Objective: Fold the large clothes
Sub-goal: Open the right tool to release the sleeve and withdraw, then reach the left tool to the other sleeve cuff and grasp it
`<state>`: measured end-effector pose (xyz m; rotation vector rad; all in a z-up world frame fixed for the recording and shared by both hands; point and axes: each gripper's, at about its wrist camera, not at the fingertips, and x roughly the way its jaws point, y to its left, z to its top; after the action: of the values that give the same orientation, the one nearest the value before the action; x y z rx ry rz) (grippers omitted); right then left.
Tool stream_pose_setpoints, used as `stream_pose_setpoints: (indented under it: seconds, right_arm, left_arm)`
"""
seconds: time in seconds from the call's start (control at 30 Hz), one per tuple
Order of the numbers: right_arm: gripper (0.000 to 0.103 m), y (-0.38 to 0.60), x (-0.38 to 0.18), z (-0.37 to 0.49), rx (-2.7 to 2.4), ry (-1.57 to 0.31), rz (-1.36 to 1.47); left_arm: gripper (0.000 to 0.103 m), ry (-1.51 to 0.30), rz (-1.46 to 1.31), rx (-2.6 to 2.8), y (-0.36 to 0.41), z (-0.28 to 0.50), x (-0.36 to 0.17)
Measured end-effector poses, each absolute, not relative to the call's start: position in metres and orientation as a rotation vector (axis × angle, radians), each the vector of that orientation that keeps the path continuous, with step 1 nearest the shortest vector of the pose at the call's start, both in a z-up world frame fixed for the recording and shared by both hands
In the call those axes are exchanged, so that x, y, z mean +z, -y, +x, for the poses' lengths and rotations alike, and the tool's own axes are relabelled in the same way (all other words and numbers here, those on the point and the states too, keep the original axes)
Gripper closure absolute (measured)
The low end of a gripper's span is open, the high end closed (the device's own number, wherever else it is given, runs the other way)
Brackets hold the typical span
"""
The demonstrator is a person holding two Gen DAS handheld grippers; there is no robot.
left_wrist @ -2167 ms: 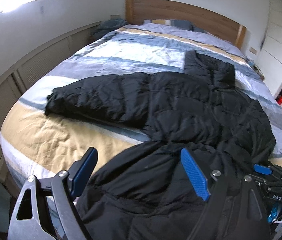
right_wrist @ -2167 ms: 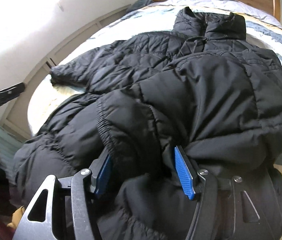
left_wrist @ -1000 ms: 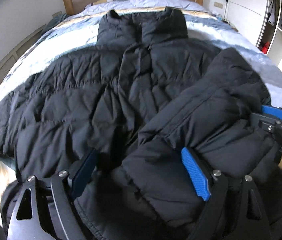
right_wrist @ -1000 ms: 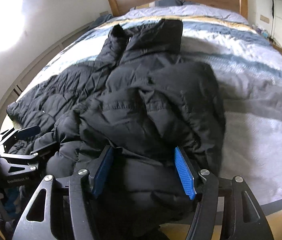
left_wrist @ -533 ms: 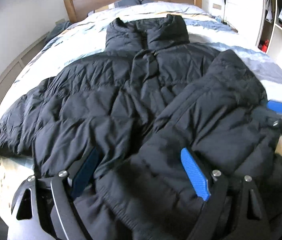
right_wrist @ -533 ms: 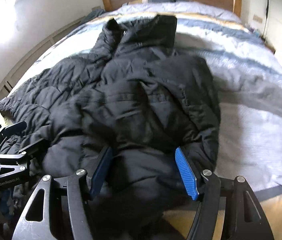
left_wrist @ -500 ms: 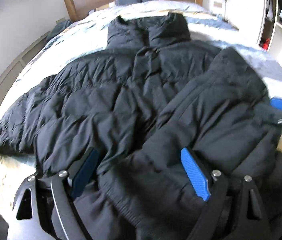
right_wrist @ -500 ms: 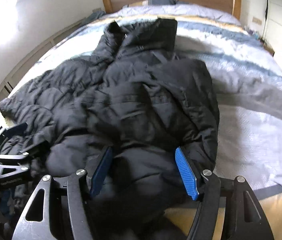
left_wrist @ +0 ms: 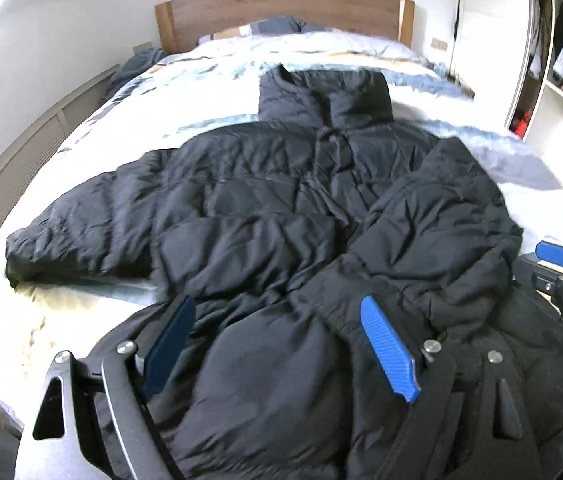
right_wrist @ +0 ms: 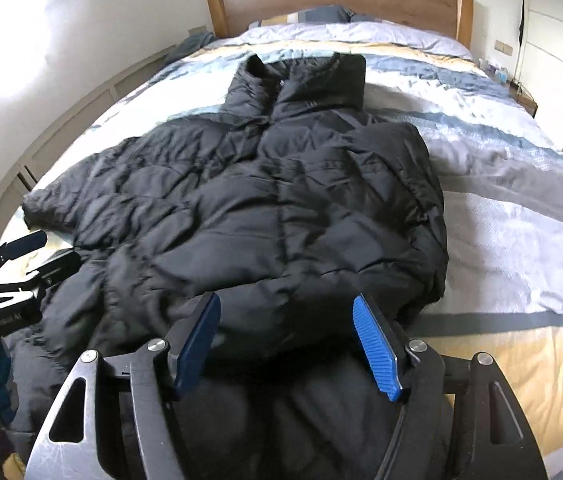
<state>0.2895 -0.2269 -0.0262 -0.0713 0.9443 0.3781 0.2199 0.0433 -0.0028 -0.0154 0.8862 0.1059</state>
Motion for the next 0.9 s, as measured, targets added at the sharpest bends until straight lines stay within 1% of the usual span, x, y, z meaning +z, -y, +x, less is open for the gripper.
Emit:
stream_pose_setpoints:
  seconds: [0.23, 0.5, 0.7, 0.9]
  right_arm:
    - [0.035, 0.209, 0.002, 0.245, 0.383, -0.891, -0.067]
    - [0.029, 0.195, 0.035, 0.206, 0.394, -0.827, -0.086]
    - [0.029, 0.189, 0.052, 0.205, 0.403, -0.794, -0.085]
    - [0.029, 0.183, 0.053, 0.222, 0.426, -0.782, -0.073]
  left_arm:
    - [0.018, -0.844, -0.073, 0.134, -0.099, 0.165, 0.020]
    - [0.018, -0.799, -0.208, 0.215, -0.181, 0.116, 0.030]
    - [0.018, -0.784, -0.290, 0.343, -0.257, 0.099, 0.036]
    - [0.018, -0.811, -0.384, 0.479, -0.340, 0.099, 0.022]
